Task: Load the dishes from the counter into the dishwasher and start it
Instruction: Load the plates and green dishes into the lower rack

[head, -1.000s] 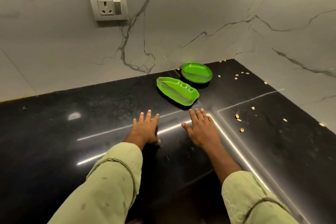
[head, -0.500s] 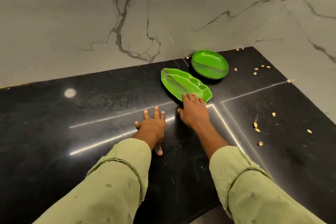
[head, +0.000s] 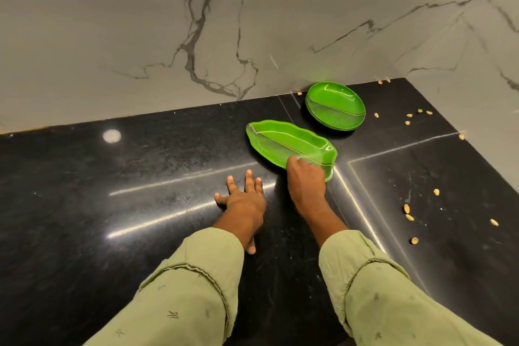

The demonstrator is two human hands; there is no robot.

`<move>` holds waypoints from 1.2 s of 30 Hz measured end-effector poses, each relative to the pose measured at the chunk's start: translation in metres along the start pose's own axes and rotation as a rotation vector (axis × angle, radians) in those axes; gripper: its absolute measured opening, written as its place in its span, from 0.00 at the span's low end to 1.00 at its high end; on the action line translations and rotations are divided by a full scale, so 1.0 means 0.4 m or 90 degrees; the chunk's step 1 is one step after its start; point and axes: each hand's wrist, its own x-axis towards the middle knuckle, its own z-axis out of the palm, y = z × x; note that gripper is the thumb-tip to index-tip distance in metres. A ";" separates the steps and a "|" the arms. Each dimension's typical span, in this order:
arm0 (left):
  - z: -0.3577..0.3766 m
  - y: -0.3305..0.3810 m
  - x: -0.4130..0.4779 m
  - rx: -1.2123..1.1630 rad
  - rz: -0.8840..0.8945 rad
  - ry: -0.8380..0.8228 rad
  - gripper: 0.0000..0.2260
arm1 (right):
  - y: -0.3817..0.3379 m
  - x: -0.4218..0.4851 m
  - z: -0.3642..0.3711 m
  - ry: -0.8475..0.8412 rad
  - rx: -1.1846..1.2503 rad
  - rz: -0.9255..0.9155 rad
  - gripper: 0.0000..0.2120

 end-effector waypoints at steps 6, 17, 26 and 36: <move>0.000 -0.008 -0.010 0.014 0.020 0.007 0.70 | 0.056 -0.068 -0.013 0.139 0.002 -0.040 0.07; 0.044 -0.041 -0.094 0.128 0.110 0.173 0.62 | 0.134 -0.298 -0.029 0.280 -0.032 -0.065 0.10; 0.241 0.004 -0.272 0.112 0.126 0.412 0.38 | 0.193 -0.512 -0.053 0.305 -0.035 -0.022 0.14; 0.489 0.053 -0.463 0.124 0.135 0.506 0.39 | 0.222 -0.835 -0.064 0.312 0.003 0.045 0.12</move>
